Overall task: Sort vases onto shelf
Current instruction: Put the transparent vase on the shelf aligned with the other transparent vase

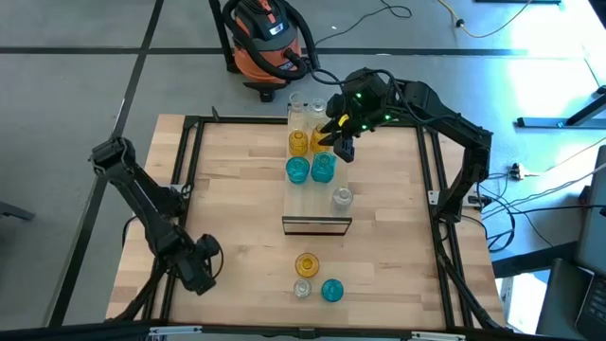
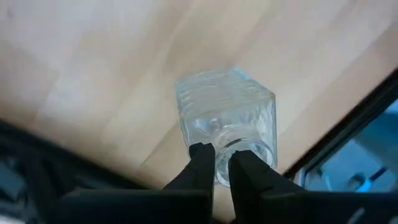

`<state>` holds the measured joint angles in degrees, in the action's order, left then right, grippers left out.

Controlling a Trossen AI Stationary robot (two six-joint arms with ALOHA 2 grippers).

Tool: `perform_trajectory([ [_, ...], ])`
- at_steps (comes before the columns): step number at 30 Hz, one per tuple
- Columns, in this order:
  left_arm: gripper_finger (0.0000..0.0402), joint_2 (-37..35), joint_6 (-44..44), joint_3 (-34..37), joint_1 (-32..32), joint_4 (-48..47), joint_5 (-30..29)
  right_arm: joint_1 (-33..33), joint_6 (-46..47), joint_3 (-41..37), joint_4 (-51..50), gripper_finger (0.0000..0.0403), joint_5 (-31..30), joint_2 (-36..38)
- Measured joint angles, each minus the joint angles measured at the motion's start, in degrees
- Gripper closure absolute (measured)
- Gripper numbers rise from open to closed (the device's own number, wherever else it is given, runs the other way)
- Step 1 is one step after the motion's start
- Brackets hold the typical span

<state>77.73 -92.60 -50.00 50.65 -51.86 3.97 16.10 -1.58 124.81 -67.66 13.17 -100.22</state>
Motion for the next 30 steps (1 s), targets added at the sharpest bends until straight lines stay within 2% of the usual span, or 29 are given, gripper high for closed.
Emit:
perform_trajectory([
  [5,0.0384,-4.5,0.9,-1.0,-3.6,-3.0,-7.6,0.0,0.5,0.0,0.0,0.0260,0.6,0.1],
  [17,0.0384,-15.2,12.6,-5.7,-15.5,-10.3,-12.1,0.0,1.4,0.0,0.0,0.0260,4.9,0.8],
  [21,0.0384,-16.5,19.2,-11.2,-20.8,-10.5,-14.3,0.0,1.3,0.0,1.3,0.0260,9.8,1.3],
  [25,0.0384,-16.1,27.9,-19.8,-27.9,-10.8,-13.8,0.0,1.1,0.0,5.0,0.0260,17.9,1.4],
  [27,0.0384,-14.5,31.8,-24.8,-31.9,-12.7,-12.7,0.0,1.1,0.0,6.5,0.0260,20.5,1.4],
  [30,0.0384,-9.8,37.6,-33.2,-37.7,-18.1,-11.5,0.0,1.1,0.0,7.7,0.0260,20.9,1.4],
])
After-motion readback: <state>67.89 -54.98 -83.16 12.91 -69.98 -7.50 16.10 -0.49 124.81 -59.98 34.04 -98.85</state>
